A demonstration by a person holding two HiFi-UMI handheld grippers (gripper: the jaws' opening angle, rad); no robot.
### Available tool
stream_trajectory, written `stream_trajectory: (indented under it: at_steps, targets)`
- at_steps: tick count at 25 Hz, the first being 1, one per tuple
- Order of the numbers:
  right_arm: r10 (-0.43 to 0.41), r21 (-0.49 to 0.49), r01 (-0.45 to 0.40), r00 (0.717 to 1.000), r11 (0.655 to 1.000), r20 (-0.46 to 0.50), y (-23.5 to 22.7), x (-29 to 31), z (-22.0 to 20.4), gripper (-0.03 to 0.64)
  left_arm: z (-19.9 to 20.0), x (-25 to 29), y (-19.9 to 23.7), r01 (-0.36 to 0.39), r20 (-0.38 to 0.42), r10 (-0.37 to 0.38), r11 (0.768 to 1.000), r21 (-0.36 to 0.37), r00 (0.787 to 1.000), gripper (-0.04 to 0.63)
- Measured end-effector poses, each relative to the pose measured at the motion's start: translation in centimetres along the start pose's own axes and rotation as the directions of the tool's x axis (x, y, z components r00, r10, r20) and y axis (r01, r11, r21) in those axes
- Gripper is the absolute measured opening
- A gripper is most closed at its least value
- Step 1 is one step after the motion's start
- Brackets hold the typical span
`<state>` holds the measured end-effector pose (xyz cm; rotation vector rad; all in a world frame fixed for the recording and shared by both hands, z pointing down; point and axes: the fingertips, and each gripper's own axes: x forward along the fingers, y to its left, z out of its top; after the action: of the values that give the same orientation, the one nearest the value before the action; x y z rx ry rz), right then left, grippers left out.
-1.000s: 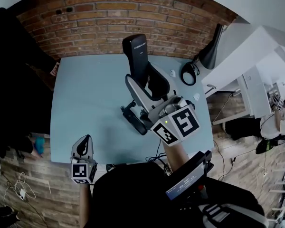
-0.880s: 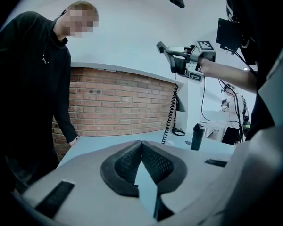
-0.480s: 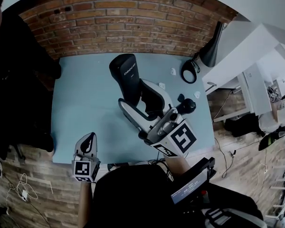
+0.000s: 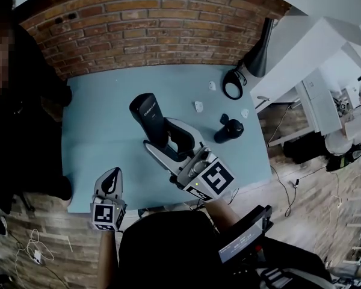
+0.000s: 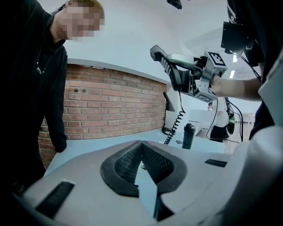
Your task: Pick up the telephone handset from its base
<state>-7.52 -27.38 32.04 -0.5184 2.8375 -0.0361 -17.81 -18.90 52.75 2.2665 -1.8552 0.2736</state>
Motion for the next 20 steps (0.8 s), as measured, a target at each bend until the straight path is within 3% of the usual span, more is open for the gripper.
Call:
stream_trajectory:
  at_steps: [10, 20]
  targets:
    - [-0.034, 0.022, 0.035, 0.997, 0.999, -0.077, 0.0, -1.7, -4.0, 0.242, 1.8, 0.8, -0.3, 0.008, 0.039, -0.01, 0.999, 0.051, 0.999, 0.014]
    - [-0.063, 0.01, 0.064, 0.993, 0.998, -0.099, -0.2, -2.8, -4.8, 0.242, 8.7, 0.5, -0.9, 0.013, 0.152, -0.039, 0.986, 0.165, 0.988, 0.014]
